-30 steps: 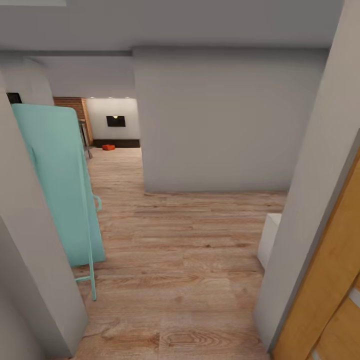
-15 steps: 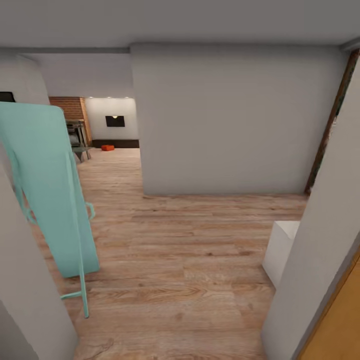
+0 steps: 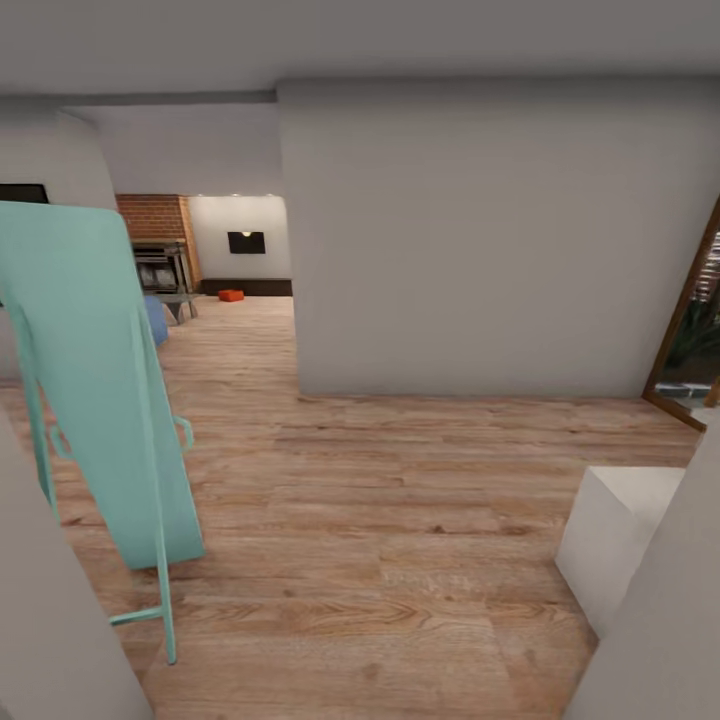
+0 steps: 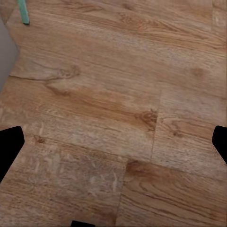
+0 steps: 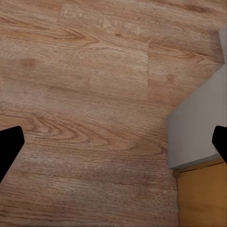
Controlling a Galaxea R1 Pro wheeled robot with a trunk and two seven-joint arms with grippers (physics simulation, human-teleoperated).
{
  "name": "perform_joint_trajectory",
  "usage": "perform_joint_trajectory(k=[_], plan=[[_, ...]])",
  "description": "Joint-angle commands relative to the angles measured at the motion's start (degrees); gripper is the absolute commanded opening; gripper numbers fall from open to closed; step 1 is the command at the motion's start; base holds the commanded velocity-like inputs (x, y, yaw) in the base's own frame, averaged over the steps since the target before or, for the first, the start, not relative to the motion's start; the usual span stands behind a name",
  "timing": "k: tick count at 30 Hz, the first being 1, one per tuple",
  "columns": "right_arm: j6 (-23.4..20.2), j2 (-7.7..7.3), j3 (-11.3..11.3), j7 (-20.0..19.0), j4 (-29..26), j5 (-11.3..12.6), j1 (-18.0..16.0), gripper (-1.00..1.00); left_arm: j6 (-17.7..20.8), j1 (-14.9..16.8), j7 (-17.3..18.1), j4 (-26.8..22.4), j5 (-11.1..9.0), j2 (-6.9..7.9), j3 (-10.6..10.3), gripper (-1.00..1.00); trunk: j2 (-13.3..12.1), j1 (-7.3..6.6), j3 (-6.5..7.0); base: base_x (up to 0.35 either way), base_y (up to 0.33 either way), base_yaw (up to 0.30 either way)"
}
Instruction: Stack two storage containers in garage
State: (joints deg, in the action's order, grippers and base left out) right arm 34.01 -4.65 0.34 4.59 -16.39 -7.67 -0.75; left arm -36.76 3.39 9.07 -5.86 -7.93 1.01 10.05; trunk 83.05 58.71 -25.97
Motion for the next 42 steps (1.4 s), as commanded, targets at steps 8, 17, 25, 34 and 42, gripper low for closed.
perform_joint_trajectory(k=[8,17,25,34,42], plan=[[0.1,-0.01,0.1,0.5,0.0,-0.6,0.0,1.00,-0.1,0.0,0.6,0.1,-0.6,-0.02,0.2,1.00,0.0,0.02,-0.06,0.077,0.000,0.001],[0.1,-0.01,0.0,0.5,0.0,-0.6,0.0,1.00,-0.1,0.0,0.7,0.0,-0.6,0.04,0.1,1.00,0.0,0.02,-0.06,0.293,0.000,0.000],[0.1,-0.01,0.1,0.5,0.0,-0.6,0.0,1.00,-0.1,0.0,0.7,-0.1,-0.6,0.05,0.1,1.00,0.0,0.02,-0.06,0.328,0.000,0.000],[0.1,-0.01,0.0,0.5,0.0,-0.6,0.0,1.00,-0.1,0.0,0.5,-0.2,-0.6,0.37,0.1,1.00,0.0,0.02,-0.06,0.329,0.000,0.000],[0.1,0.18,0.0,0.5,0.0,-0.6,0.0,1.00,-0.1,0.0,-2.9,-0.2,-0.6,0.05,0.1,1.00,0.0,0.02,-0.06,0.329,0.000,0.000]])
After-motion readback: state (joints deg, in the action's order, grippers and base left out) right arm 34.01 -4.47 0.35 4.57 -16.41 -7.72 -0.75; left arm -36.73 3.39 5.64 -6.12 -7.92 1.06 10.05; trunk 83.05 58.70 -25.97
